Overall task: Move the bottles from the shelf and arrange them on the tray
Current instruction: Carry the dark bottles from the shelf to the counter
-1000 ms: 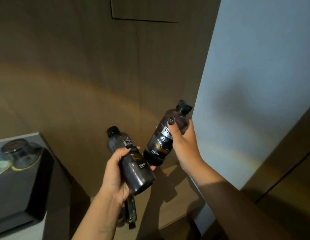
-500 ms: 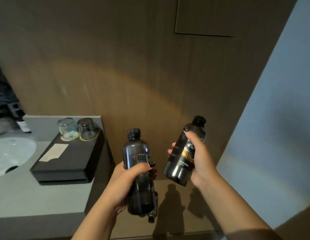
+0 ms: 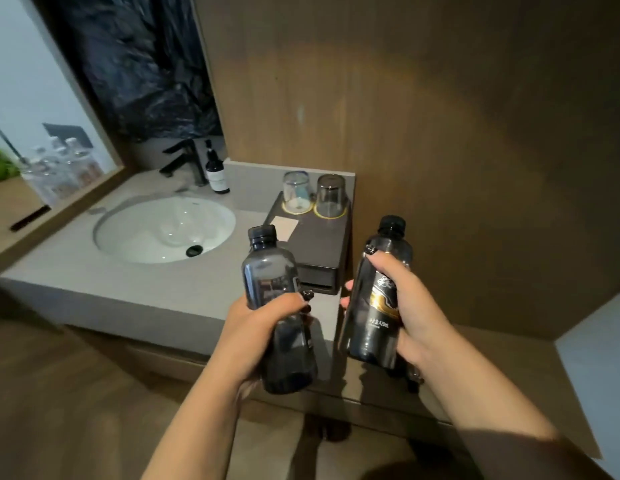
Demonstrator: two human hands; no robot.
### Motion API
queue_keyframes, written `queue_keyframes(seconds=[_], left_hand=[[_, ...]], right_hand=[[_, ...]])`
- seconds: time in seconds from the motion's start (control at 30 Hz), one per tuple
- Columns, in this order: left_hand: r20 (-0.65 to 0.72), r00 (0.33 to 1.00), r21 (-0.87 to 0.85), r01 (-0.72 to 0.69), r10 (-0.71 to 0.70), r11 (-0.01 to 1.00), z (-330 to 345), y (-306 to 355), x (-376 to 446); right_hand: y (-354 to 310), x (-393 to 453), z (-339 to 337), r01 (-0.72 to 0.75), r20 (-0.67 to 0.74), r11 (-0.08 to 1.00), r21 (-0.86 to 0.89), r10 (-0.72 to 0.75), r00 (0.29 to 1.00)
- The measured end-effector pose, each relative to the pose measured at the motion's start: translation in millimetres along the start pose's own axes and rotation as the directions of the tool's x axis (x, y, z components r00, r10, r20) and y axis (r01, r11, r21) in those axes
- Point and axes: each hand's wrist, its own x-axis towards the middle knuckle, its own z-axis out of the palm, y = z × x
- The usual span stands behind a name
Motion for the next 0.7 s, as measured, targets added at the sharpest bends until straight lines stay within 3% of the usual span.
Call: queue_keyframes(seconds=[0.3, 0.7], left_hand=[[-0.092, 0.996, -0.031, -0.004, 0.002, 1.000, -171, 22, 1], [-0.185, 0.982, -0.086, -0.051, 0.034, 0.995, -323, 51, 45]], right_hand=[[79, 18, 147, -0.022, 0.087, 0.998, -0.056, 0.027, 0.996], [126, 94, 283, -0.083, 0.179, 0.981, -0.177, 0.115, 0.977]])
